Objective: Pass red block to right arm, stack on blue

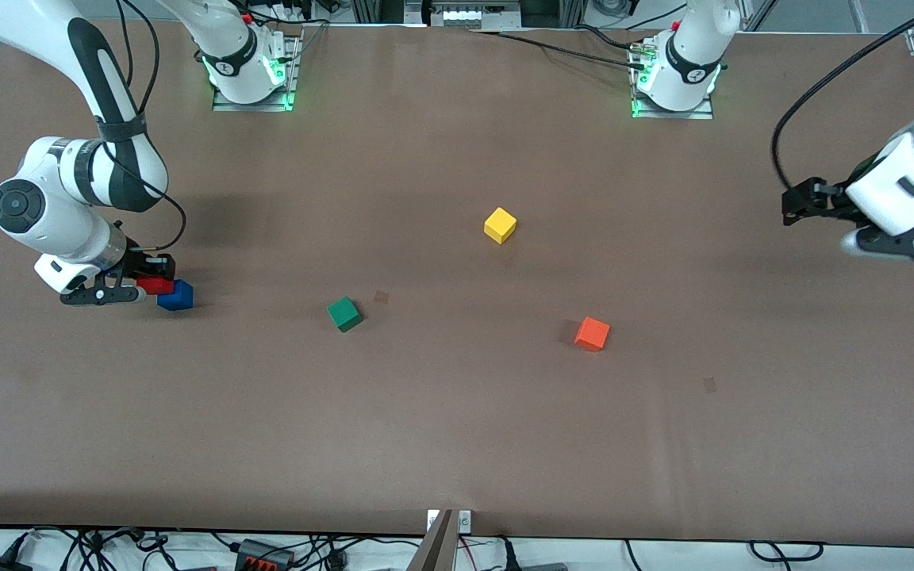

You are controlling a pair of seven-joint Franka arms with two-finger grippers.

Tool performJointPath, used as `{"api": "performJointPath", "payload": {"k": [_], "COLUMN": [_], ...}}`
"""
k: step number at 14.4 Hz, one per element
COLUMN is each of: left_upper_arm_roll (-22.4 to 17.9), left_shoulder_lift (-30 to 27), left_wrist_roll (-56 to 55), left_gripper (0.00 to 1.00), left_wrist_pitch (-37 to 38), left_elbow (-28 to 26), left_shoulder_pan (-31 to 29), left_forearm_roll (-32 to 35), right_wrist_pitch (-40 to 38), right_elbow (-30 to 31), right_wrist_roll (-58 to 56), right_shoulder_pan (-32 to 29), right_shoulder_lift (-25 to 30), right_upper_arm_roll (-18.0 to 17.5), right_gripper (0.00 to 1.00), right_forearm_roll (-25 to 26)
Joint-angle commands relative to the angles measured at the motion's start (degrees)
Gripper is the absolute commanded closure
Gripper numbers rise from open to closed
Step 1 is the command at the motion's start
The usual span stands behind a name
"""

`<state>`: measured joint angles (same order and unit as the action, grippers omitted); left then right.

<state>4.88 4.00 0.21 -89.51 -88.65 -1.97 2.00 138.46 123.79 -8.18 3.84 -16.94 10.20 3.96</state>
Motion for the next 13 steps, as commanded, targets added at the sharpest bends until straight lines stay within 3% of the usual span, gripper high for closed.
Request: {"api": "performJointPath", "payload": {"k": [1, 13], "left_upper_arm_roll": [-2.0, -1.1], "left_shoulder_lift": [-5.3, -5.7], "left_wrist_roll": [0.0, 0.3], "left_gripper": [0.0, 0.0], "left_wrist_pitch": [-3.9, -0.4], "left_elbow": [-5.4, -4.8], "left_shoulder_pan": [-0.2, 1.4], "left_forearm_roll": [-2.8, -1.8], "right_wrist_pitch": [0.1, -4.3], "right_elbow": [-2.0, -5.8], "right_wrist_roll": [-0.1, -0.3], "right_shoulder_pan": [-0.2, -0.3], "right_shoulder_lift": [-0.4, -2.9], "right_upper_arm_roll": [-0.4, -0.8], "right_gripper": [1.0, 1.0], "right_forearm_roll": [0.7, -0.8]}}
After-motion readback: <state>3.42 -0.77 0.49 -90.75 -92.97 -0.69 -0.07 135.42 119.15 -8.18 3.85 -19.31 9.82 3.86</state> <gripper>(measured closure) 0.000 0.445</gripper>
